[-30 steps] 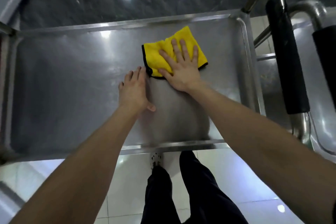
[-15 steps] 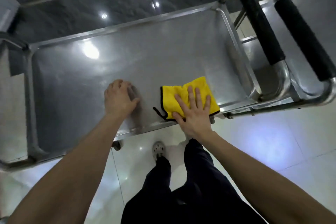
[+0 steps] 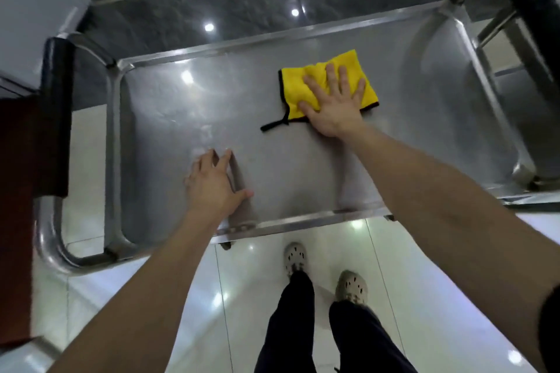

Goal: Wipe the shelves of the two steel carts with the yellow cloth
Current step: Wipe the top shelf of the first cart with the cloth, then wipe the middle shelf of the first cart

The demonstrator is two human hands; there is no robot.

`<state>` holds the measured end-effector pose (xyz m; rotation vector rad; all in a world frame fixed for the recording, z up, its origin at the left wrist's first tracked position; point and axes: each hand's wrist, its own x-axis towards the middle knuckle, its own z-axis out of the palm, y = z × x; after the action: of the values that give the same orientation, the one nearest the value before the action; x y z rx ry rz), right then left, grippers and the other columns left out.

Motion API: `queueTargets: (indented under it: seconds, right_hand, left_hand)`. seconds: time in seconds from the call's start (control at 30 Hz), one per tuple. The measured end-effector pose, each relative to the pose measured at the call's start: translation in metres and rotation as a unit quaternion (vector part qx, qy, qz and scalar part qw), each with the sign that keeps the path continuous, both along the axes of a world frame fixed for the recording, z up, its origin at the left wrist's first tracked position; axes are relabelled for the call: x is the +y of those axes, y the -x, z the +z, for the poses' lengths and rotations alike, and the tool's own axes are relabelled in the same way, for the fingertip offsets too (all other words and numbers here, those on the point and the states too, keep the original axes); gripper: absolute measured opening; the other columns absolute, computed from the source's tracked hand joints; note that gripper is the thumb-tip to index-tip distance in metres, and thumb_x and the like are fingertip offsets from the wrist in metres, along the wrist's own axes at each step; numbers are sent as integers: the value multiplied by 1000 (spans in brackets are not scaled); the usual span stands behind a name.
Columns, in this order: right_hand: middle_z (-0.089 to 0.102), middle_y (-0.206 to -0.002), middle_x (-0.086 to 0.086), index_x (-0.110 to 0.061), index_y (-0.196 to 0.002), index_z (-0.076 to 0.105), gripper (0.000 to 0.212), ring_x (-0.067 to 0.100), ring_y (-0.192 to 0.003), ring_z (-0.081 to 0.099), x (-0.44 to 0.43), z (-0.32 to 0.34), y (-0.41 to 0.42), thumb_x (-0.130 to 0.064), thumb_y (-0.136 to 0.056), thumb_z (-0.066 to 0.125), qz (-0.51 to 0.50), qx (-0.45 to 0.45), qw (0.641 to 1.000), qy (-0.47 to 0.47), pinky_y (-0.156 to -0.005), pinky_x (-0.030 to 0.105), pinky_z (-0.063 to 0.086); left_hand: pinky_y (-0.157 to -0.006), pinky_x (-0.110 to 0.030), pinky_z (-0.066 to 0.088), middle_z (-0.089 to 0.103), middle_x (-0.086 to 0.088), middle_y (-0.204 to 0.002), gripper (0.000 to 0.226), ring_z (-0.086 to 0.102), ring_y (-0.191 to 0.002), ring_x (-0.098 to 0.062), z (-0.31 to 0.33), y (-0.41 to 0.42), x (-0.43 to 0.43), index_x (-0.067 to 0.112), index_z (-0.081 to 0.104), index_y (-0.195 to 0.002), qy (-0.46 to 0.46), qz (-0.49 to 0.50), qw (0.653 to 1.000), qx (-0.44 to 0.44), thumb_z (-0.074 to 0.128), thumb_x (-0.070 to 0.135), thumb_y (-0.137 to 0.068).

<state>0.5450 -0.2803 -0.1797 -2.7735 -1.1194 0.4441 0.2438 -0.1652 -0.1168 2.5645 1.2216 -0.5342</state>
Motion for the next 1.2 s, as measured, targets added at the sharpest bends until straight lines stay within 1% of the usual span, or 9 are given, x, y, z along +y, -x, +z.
queueTargets:
  seconds: [0.23,0.47,0.57,0.67,0.83,0.97,1.03,1.1,1.2]
  right_hand:
    - [-13,-179,11,-52,-167,12,81,40,-163,-18,127,-3,-20,-86,-95,23,36,27,999,25,-118,78,-18]
    - [3,-180,12,-42,-168,28,73,40,-166,-3,2,-14,110,-76,-103,34,159,-25,985,-57,-122,77,2]
    - [2,-180,12,-40,-169,26,72,40,-166,-3,-77,-10,177,-73,-106,37,166,-18,981,-94,-122,78,6]
    - [8,-181,9,-42,-168,27,68,37,-166,3,-126,2,213,-72,-107,33,174,-10,981,-81,-125,75,7]
    - [55,-154,10,-20,-154,52,49,35,-141,50,-104,40,164,-40,-110,50,52,57,984,-162,-109,53,47]
    - [55,-150,13,-11,-154,50,53,35,-141,46,-75,52,115,-26,-103,58,63,93,993,-37,-115,49,40]
    - [58,-142,14,-13,-145,58,43,35,-138,49,-81,54,112,-27,-105,58,81,126,989,0,-115,47,40]
    - [60,-134,14,-12,-136,63,34,37,-130,54,-101,60,121,-27,-106,58,83,149,985,-24,-110,48,44]
    - [58,-122,13,-12,-125,64,23,38,-116,57,-138,68,142,-23,-106,59,74,158,977,-121,-97,45,49]
  left_hand:
    - [-127,-58,26,10,-5,-179,111,14,-164,-35,-13,6,1,40,14,-169,-16,-9,1000,-16,73,78,-83]
    - [-121,-56,33,22,-7,-176,111,23,-160,-34,-12,7,4,39,28,-167,-7,-2,999,-38,81,74,-76]
    - [-117,-56,40,37,-10,-165,81,36,-152,-37,-11,4,3,32,49,-157,18,44,996,-71,80,39,-82]
    - [-107,-48,51,63,-13,-131,41,60,-125,-38,-9,-10,-5,19,70,-125,41,105,976,-187,62,7,-86]
    - [-96,-45,58,76,-3,-115,39,71,-106,-29,-3,-32,-39,23,64,-133,114,86,976,-163,66,40,-97]
    - [-86,-43,60,74,-10,-102,28,70,-102,-36,-4,-13,-66,17,79,-105,60,10,995,-73,72,38,-89]
    - [-94,-43,54,68,-12,-112,32,63,-113,-35,-5,1,-77,16,78,-108,32,-8,998,-55,71,42,-91]
    - [-94,-41,50,67,-8,-113,33,60,-114,-32,-1,17,-86,17,76,-111,37,4,995,-91,71,45,-93]
    - [-68,-33,47,69,4,-87,24,65,-86,-22,11,50,-99,26,68,-91,111,82,974,-182,77,48,-90]
